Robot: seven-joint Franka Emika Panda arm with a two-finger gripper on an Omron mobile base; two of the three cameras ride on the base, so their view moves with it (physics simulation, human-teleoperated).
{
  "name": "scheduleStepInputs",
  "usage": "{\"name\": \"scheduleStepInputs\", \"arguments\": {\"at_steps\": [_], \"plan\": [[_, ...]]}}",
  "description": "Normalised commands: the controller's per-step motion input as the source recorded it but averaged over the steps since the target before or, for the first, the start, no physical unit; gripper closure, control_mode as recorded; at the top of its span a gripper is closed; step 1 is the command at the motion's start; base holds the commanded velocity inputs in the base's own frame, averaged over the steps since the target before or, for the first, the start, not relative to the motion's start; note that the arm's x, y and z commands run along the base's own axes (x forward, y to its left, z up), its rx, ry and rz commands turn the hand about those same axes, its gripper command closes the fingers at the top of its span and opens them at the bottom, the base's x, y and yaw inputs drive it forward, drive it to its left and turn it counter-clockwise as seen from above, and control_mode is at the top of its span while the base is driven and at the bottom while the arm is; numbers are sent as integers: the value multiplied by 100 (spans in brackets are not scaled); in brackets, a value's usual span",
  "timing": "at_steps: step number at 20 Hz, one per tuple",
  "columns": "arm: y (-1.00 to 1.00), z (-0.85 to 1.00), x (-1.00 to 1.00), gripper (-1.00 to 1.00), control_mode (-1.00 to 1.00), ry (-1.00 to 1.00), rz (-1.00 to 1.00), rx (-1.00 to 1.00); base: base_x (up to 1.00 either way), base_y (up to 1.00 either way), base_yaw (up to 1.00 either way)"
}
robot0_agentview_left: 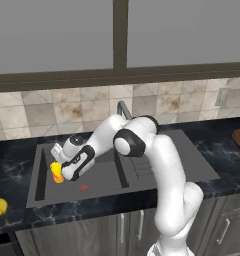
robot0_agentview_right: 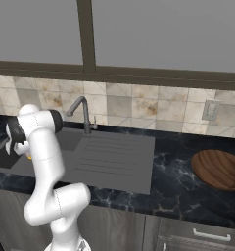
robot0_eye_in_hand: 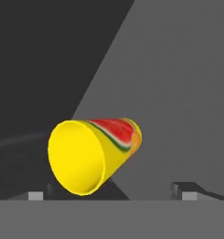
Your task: Remove the lemon and bell pepper from the sink. Then move the bowl and cup from the counter to the sink for washing.
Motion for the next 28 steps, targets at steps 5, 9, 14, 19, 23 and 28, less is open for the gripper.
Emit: {"name": "scheduleStepInputs", "arguments": {"at_steps": [5, 9, 14, 19, 23, 28], "plan": [[-17, 34, -22, -100, -100, 4, -3, 0, 0, 0, 0], [-25, 34, -22, -100, -100, 4, -3, 0, 0, 0, 0], [-31, 34, -27, -100, -100, 0, 0, 0, 0, 0, 0], [-29, 40, -28, -100, -100, 0, 0, 0, 0, 0, 0], [-28, 39, -30, -100, -100, 0, 0, -1, 0, 0, 0], [-23, 46, -25, -100, -100, 4, 0, -4, 0, 0, 0]]}}
